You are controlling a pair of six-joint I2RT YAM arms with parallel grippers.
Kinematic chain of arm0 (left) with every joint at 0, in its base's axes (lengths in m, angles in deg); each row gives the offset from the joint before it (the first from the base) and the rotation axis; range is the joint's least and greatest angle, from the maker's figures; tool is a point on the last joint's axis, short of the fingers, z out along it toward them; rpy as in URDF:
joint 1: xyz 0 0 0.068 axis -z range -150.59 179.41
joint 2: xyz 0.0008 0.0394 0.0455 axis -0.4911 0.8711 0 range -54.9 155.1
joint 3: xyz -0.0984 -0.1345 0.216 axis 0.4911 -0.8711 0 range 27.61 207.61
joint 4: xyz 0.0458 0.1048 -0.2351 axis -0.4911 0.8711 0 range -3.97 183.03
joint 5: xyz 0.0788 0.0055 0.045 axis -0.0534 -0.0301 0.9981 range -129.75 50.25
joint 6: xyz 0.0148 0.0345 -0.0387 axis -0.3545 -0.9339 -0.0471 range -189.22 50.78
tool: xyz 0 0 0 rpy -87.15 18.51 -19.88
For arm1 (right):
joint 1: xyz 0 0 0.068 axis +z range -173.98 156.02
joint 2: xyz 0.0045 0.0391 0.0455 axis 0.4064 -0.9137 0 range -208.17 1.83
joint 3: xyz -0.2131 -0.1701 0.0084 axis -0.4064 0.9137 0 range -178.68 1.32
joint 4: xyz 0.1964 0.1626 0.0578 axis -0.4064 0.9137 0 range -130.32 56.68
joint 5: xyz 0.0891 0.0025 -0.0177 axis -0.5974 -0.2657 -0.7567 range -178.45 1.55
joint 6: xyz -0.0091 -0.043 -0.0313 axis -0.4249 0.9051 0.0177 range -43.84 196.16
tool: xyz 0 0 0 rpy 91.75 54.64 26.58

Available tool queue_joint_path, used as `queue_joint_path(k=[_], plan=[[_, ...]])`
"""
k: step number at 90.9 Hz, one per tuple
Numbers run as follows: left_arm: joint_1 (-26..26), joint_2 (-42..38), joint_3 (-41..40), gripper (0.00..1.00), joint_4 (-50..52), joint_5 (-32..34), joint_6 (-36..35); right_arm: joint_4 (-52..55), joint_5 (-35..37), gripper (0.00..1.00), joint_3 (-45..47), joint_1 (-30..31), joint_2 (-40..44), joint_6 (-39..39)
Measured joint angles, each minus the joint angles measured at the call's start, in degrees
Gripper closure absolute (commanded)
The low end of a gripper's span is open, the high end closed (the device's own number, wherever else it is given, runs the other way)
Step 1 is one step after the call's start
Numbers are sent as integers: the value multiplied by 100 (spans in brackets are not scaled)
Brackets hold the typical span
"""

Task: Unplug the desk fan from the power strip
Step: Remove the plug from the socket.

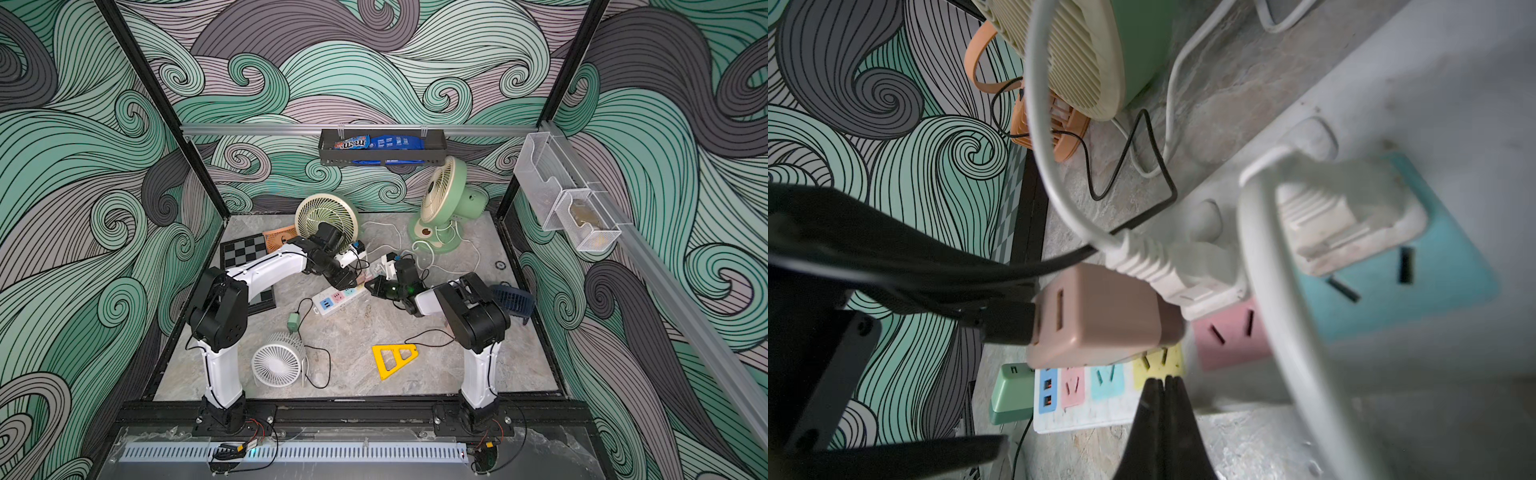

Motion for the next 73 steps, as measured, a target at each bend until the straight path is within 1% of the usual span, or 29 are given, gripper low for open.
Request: queue_joint_path(k=[7, 22, 31, 48, 59, 73], plan=[[44, 61, 4, 48, -33, 68, 35, -33, 17, 100, 0, 13, 0, -13], [127, 302, 168, 50, -44, 179, 61, -90, 61, 100, 17, 33, 0, -24], [146, 415, 271, 53, -42, 234, 68, -103, 85, 100, 50, 37, 0, -39], [168, 518, 396, 67, -61, 332, 74, -107, 131, 100, 74, 48, 0, -90], [168, 527, 396, 73, -61, 417, 70, -109, 144, 100, 87, 63, 0, -129], [199, 525, 396, 87, -68, 496, 66, -120, 186, 100, 98, 70, 0, -157]])
